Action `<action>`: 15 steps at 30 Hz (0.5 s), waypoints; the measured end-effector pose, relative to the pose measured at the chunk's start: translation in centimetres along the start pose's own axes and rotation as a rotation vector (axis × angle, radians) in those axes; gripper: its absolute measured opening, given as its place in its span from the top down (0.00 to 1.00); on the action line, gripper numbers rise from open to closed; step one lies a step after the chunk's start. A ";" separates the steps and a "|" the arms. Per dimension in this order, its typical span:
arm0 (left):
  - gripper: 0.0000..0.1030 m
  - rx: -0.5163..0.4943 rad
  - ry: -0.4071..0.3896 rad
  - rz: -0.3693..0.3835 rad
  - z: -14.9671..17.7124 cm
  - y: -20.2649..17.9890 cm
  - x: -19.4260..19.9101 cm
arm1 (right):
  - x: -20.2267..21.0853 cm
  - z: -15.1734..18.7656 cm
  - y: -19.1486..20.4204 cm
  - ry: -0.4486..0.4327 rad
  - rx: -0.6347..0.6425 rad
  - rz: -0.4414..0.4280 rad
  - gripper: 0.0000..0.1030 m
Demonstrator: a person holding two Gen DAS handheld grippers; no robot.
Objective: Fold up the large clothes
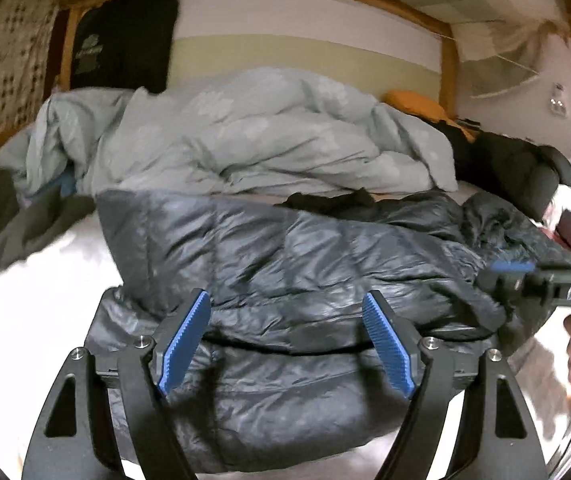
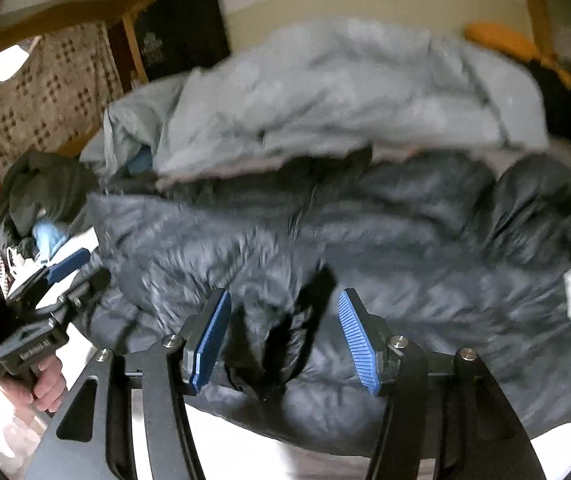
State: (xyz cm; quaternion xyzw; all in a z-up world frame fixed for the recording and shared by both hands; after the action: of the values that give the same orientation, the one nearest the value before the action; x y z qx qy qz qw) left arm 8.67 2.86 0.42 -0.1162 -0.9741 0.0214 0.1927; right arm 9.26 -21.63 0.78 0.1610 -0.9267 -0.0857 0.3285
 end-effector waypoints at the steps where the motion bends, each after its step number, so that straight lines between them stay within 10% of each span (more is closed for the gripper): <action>1: 0.25 0.010 0.005 -0.003 0.1 0.2 -0.2 | -0.4 0.3 -0.1 0.015 -0.021 -0.013 0.44; 2: 0.25 0.016 0.009 -0.008 0.1 0.4 -0.3 | -0.7 0.4 -0.2 0.023 -0.037 -0.027 0.45; 5: 0.25 0.023 0.002 -0.028 0.0 0.9 -0.4 | 0.0 0.0 0.4 -0.027 0.024 -0.001 0.93; 9: 0.25 0.031 -0.011 -0.053 -0.3 1.4 -0.1 | 4.7 -2.5 -1.6 -0.279 0.107 0.299 0.93; 15: 0.25 0.059 0.026 -0.137 0.0 3.4 -1.0 | 7.0 -3.6 -8.9 -0.289 0.001 0.640 0.93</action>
State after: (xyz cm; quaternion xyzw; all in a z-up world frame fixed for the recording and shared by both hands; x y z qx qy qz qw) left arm 10.34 5.95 -0.29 -0.0440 -0.9761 0.0356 0.2099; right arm 8.55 -32.63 5.30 -0.1512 -0.9672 -0.0001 0.2041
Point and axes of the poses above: each gripper's, at about its wrist camera, not at the fingertips, and x roughly against the way its jaws point, y to its left, z to its underside, the point moved 5 cm from there along -x, roughly the way its jaws point, and after that the axes turned 5 degrees about -y, right-handed, at the moved point
